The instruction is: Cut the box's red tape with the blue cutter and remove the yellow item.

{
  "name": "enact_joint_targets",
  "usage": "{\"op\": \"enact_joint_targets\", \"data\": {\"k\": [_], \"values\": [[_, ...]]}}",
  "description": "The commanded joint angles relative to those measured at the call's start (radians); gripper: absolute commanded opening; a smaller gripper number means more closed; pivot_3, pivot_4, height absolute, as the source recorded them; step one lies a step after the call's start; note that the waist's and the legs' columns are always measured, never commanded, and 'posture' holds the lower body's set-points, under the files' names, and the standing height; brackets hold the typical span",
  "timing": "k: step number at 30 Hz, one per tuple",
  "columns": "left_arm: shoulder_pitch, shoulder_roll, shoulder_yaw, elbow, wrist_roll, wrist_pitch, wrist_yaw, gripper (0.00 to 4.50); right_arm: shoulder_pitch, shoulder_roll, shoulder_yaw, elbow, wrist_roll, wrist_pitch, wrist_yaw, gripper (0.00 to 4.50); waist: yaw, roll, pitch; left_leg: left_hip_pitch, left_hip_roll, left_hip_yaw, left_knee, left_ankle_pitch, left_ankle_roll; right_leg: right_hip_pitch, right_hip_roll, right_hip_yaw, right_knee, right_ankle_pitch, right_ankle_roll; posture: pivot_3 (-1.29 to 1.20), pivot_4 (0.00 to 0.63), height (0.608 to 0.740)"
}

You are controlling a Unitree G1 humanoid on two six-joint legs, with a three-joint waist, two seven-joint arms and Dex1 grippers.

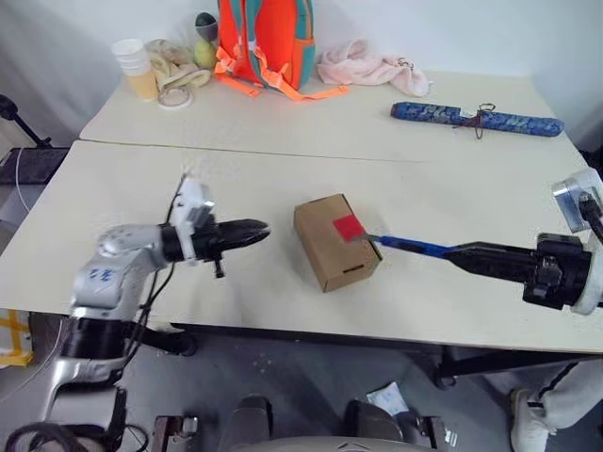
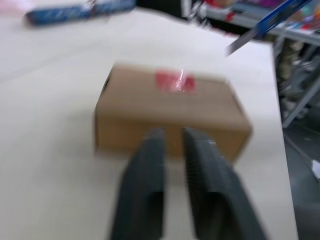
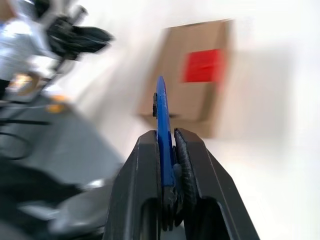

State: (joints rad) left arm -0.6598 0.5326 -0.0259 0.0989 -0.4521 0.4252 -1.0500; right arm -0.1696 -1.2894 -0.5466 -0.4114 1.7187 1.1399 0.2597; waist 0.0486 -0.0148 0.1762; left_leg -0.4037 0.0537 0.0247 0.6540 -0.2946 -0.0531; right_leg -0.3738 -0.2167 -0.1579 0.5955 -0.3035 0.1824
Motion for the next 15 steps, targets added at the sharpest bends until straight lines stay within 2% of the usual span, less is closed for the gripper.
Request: {"op": "enact_joint_targets", "data": {"k": [1, 4, 7, 11, 15], "values": [[-0.149, -0.067, -0.117, 0.102, 0.129, -0.104, 0.001, 0.00, -0.228, -0.020, 0.180, 0.023, -0.013, -0.082, -0.175, 0.14, -0.005, 0.000, 0.000, 0.000, 0.000, 0.000, 0.000, 0.000, 0.000, 0.000, 0.000, 0.000, 0.000, 0.000, 0.000, 0.00, 0.150, 0.740], [-0.214, -0.118, -0.164, 0.182, 0.186, -0.133, 0.016, 0.00, -0.397, 0.023, 0.314, 0.045, -0.019, -0.074, -0.286, 0.14, -0.020, 0.000, 0.000, -0.001, 0.000, 0.000, -0.002, 0.000, 0.000, 0.000, 0.000, -0.001, -0.002, 0.000, 0.000, 0.00, 0.150, 0.740], [-0.236, -0.150, -0.179, 0.225, 0.210, -0.146, 0.015, 0.00, -0.496, 0.051, 0.397, 0.056, -0.005, -0.059, -0.378, 0.14, -0.030, 0.000, 0.000, -0.001, 0.000, 0.001, -0.005, 0.000, 0.000, -0.001, 0.000, -0.002, -0.004, 0.000, 0.000, 0.00, 0.150, 0.740], [-0.242, -0.181, -0.182, 0.271, 0.249, -0.183, 0.039, 0.00, -0.571, 0.088, 0.466, 0.048, -0.009, -0.038, -0.457, 0.14, -0.027, 0.000, 0.000, -0.002, 0.000, 0.001, -0.005, 0.000, 0.000, -0.003, 0.000, -0.003, -0.003, 0.000, 0.000, 0.00, 0.150, 0.740], [-0.233, -0.202, -0.151, 0.282, 0.237, -0.161, 0.071, 0.00, -0.598, 0.121, 0.504, 0.030, -0.020, -0.019, -0.470, 0.14, -0.023, 0.000, 0.000, -0.003, 0.000, 0.001, -0.003, 0.000, 0.000, -0.002, -0.001, -0.003, -0.003, 0.000, 0.001, 0.00, 0.150, 0.740]]}}
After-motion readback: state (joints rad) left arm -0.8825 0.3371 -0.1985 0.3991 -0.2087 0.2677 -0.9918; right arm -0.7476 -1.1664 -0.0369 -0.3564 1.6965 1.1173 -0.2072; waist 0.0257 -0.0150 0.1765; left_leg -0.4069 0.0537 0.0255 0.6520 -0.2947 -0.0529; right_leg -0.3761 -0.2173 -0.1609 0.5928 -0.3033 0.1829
